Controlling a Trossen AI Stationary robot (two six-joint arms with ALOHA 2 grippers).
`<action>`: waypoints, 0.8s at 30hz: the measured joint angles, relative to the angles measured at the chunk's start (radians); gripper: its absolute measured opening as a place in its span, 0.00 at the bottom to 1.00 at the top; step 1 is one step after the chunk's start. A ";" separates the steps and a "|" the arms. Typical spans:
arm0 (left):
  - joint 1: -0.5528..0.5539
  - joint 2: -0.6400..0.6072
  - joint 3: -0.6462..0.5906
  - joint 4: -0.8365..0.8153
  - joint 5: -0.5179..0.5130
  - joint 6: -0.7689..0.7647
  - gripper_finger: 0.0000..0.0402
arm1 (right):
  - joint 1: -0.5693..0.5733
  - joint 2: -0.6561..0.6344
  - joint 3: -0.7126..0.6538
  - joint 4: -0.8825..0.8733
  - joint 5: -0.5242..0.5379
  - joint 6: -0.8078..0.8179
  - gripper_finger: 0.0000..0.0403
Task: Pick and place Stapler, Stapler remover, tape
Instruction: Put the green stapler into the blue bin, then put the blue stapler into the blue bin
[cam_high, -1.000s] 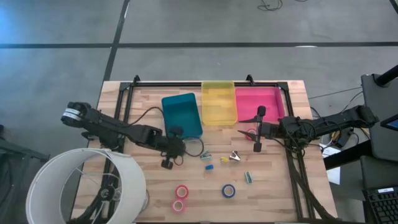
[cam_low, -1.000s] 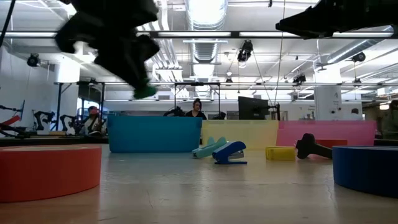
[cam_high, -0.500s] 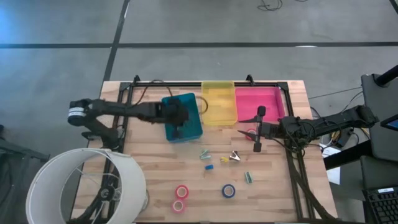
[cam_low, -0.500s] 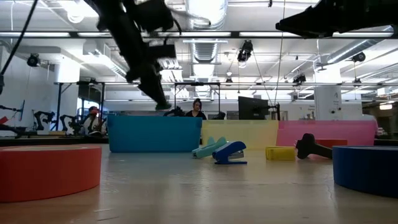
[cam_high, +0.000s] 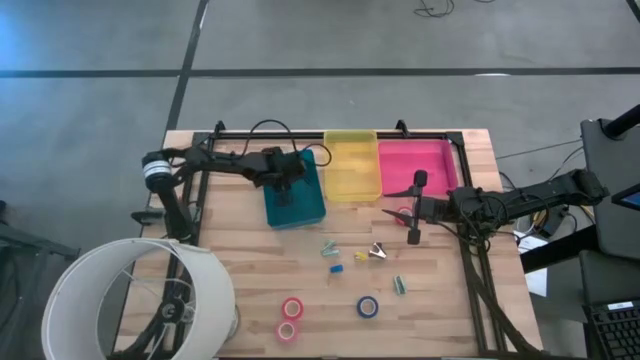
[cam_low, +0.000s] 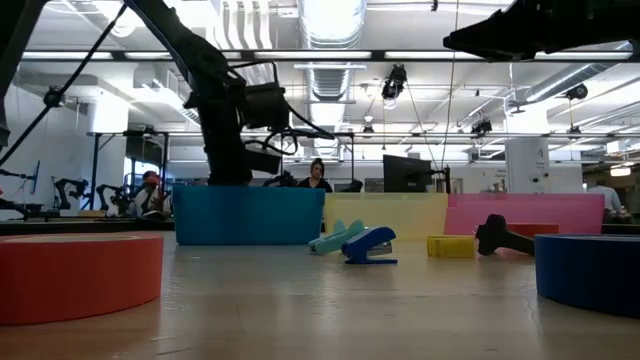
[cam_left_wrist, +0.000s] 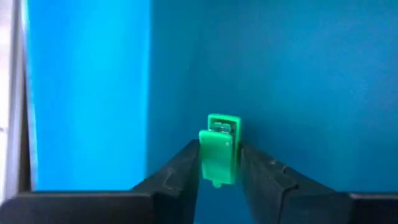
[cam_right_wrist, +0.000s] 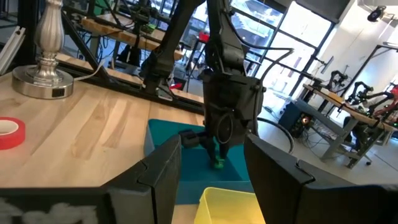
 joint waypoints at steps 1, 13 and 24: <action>0.000 0.000 0.001 0.002 -0.019 0.005 0.30 | 0.000 0.000 0.000 0.000 0.000 0.000 0.43; -0.018 -0.084 0.007 0.002 -0.105 -0.107 0.39 | 0.000 0.000 -0.002 -0.009 0.000 0.087 0.43; -0.150 -0.229 -0.002 0.133 0.364 -0.152 0.38 | 0.000 0.000 -0.004 -0.031 -0.076 0.224 0.43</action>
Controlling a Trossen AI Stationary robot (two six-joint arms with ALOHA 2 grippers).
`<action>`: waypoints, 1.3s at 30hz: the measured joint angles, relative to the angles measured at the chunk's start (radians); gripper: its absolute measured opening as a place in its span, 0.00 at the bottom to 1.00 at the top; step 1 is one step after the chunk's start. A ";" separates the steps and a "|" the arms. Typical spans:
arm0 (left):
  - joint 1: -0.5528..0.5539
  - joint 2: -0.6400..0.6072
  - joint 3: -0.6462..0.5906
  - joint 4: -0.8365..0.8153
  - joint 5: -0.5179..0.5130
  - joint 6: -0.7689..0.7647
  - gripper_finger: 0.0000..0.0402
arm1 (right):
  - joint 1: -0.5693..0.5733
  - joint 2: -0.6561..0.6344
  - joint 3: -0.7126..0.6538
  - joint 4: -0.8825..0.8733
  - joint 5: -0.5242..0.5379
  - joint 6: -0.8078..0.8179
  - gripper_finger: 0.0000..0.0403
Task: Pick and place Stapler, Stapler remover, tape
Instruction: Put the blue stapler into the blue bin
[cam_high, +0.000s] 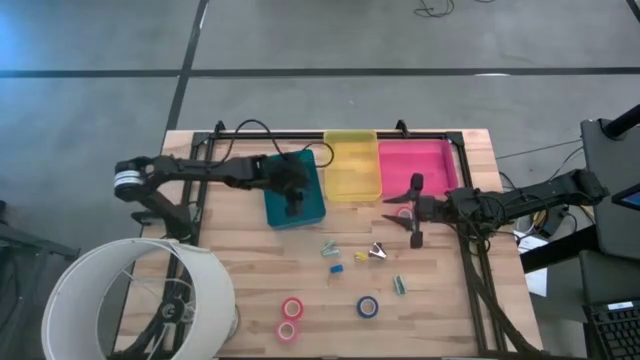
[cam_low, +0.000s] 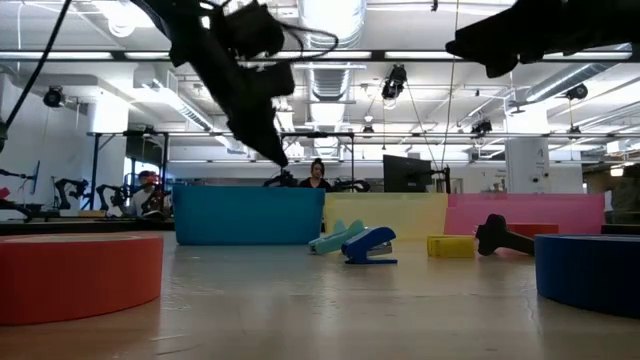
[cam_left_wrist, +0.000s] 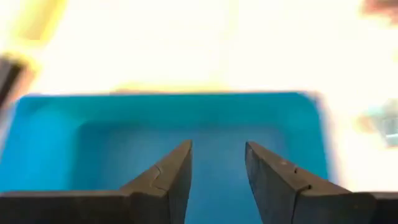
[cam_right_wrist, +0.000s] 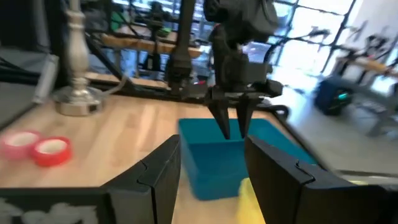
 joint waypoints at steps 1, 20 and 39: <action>-0.018 -0.002 -0.002 0.020 0.027 -0.009 0.38 | 0.000 0.001 0.000 0.000 -0.016 0.024 0.43; -0.420 0.154 -0.006 0.385 0.060 -0.295 0.38 | 0.002 0.403 0.194 -0.148 -0.056 0.091 0.43; -0.450 0.438 0.007 0.703 0.043 -0.398 0.38 | 0.000 0.514 0.296 -0.353 -0.055 -0.102 0.43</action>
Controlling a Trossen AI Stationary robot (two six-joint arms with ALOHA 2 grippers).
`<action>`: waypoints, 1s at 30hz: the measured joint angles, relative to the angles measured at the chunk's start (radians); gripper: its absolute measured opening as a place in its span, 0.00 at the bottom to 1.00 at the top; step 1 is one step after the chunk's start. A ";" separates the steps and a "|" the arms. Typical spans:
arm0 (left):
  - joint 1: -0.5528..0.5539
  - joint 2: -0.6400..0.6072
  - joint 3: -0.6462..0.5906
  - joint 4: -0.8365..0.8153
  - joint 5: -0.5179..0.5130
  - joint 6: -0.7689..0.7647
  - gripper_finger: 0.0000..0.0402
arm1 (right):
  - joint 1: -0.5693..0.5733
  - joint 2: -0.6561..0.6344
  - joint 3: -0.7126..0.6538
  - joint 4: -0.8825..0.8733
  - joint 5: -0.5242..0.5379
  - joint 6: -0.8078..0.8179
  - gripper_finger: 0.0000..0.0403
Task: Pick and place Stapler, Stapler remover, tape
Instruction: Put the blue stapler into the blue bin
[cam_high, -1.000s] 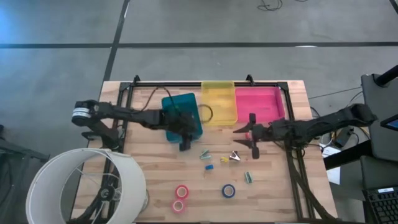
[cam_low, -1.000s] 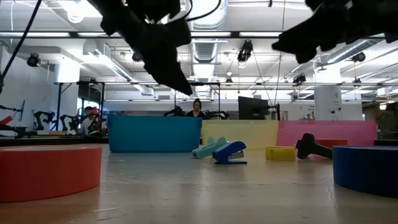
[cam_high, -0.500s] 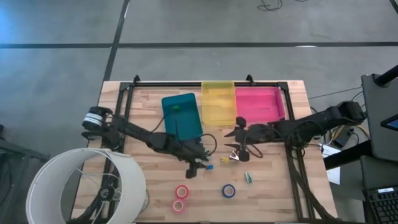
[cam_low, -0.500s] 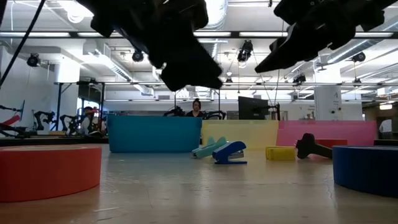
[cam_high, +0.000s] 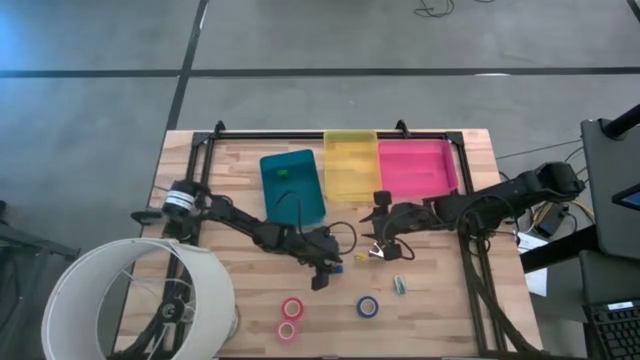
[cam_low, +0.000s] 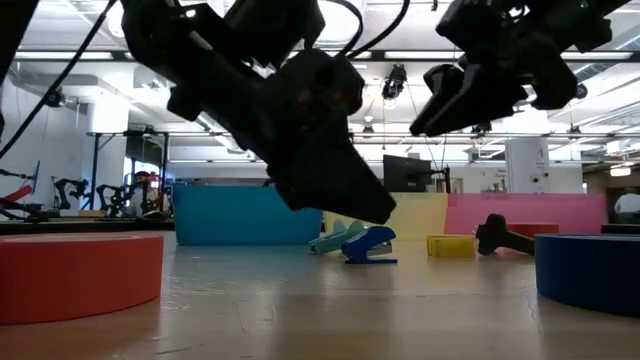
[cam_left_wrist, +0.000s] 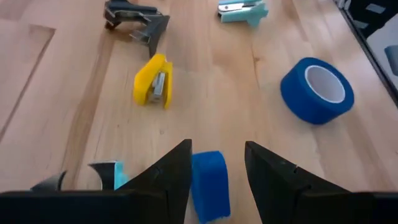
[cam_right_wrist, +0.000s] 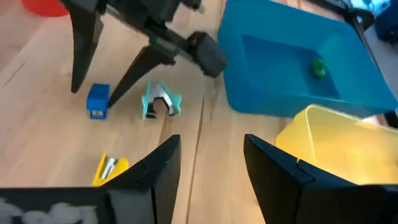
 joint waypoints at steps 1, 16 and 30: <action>0.002 0.006 0.000 0.019 0.000 -0.002 0.38 | -0.002 -0.007 0.000 -0.009 -0.001 -0.011 0.43; -0.002 0.058 -0.009 -0.008 -0.024 -0.012 0.37 | -0.018 -0.046 0.030 -0.011 -0.001 -0.055 0.43; 0.000 0.033 -0.011 -0.057 -0.070 0.019 0.17 | -0.018 -0.046 0.029 -0.012 -0.002 -0.042 0.43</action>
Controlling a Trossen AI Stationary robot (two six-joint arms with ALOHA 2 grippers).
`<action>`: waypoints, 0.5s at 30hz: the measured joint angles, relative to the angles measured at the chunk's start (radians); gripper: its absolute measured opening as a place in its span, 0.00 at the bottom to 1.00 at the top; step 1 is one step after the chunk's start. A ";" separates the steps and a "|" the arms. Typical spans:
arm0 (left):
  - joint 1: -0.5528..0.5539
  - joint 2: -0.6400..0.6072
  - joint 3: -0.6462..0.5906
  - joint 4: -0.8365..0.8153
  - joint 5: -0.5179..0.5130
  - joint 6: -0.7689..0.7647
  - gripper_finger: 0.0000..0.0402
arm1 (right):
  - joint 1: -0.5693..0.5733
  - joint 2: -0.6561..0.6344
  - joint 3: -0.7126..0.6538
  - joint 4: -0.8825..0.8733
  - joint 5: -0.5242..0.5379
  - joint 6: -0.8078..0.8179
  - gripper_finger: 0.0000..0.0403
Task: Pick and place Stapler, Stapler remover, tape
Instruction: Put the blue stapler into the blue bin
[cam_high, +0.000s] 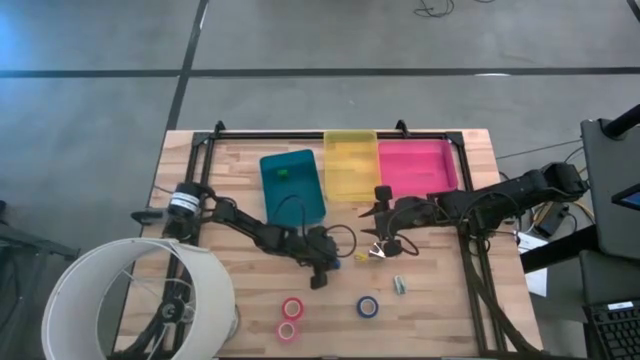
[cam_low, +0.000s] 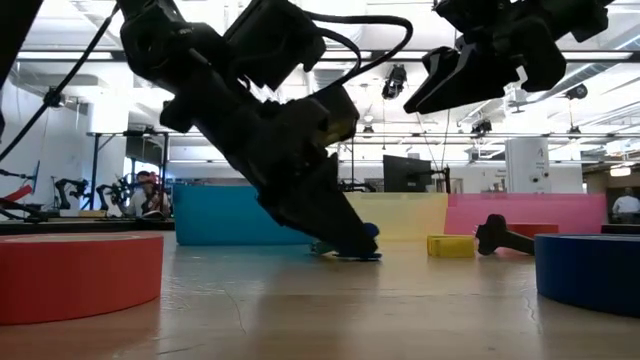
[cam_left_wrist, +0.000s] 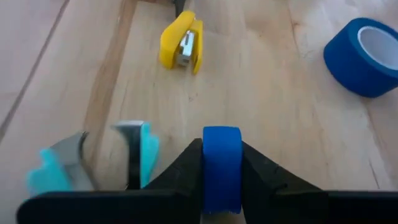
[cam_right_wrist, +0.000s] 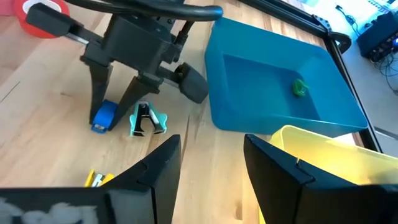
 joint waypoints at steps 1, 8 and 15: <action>0.001 -0.016 -0.002 -0.014 -0.001 0.000 0.17 | 0.000 0.000 -0.001 0.000 0.000 0.003 0.43; 0.006 -0.214 0.000 -0.190 -0.072 0.069 0.23 | 0.000 0.002 -0.011 -0.001 -0.001 0.022 0.43; 0.038 -0.416 0.000 -0.481 -0.435 0.129 0.19 | 0.000 0.002 -0.013 0.001 -0.002 0.026 0.43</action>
